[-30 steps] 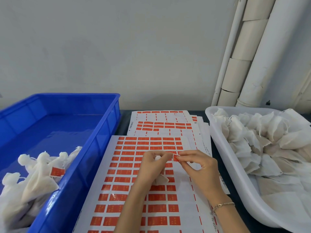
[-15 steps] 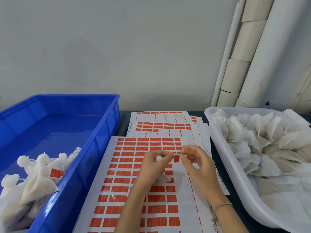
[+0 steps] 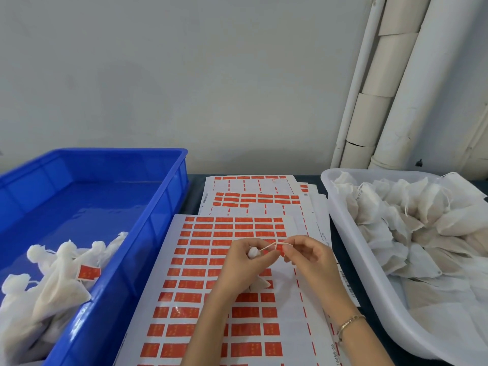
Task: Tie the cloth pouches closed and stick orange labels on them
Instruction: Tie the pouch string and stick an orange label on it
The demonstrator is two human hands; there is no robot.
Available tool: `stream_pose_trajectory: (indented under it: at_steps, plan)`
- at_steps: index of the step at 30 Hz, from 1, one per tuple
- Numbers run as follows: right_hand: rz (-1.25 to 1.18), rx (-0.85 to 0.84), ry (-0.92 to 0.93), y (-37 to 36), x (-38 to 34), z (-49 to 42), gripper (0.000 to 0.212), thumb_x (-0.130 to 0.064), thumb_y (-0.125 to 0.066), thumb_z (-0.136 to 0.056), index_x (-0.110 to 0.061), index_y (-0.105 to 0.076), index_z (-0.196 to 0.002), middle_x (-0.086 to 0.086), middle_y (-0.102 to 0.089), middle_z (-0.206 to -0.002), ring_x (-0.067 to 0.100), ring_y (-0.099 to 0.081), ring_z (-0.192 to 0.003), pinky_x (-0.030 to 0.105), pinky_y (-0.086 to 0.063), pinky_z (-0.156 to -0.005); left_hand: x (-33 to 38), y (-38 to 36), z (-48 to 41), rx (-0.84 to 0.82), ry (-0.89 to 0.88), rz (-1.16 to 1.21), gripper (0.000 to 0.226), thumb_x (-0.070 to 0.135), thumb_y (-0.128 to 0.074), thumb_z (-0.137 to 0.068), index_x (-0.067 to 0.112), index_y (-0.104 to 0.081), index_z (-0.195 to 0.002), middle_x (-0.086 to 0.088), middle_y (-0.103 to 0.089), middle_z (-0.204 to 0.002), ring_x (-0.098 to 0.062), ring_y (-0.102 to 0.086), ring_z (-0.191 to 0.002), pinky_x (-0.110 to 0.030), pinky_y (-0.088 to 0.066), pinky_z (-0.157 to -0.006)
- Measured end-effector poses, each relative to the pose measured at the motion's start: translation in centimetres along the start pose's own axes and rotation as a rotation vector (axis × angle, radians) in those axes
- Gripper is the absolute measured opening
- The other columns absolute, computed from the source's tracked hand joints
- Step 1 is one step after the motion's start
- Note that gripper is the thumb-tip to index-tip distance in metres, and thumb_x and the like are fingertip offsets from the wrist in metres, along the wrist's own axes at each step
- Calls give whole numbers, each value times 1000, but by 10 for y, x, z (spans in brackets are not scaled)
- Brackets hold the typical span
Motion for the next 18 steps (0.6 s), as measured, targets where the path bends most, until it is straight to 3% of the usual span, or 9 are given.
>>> stream_pose_trajectory:
  at_steps: [5, 10, 14, 18]
  plan:
    - [-38, 7, -28, 0, 2, -2, 5, -14, -67, -87, -19, -68, -88, -10, -71, -79, 8, -67, -75, 10, -50, -63, -2, -3, -1, -17, -17, -3, 10, 31, -73, -81, 32, -72, -71, 8, -69, -71, -5, -63, -66, -9, -49, -56]
    - [-114, 84, -66, 2, 4, -5, 4, -14, -65, -89, -13, -67, -92, -1, -71, -76, 17, -67, -70, 24, -55, -69, -2, -5, 0, -79, -13, -15, 17, 25, -60, -90, 40, -68, -88, 16, -65, -75, -1, -59, -69, -8, -47, -60]
    - [-215, 140, -101, 6, 7, -6, 4, -13, -64, -89, -12, -67, -93, 2, -71, -75, 18, -67, -67, 28, -55, -70, -2, -4, 0, -106, -25, 35, 25, 24, -62, -90, 39, -62, -109, 19, -68, -99, -1, -66, -94, -14, -53, -78]
    - [-156, 130, -74, 5, 7, -7, 7, -13, -64, -89, -14, -69, -94, 1, -72, -75, 19, -67, -69, 30, -57, -72, -2, 3, -2, 20, -26, 75, 15, 28, -72, -83, 32, -67, -96, 18, -73, -87, 1, -68, -85, -7, -49, -66]
Point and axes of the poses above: each hand's wrist, its own z-axis away from the middle knuckle, its own y-axis out of the back of the hand, x = y × z, the point moved 3 cm from there along -z, towards the middle knuckle
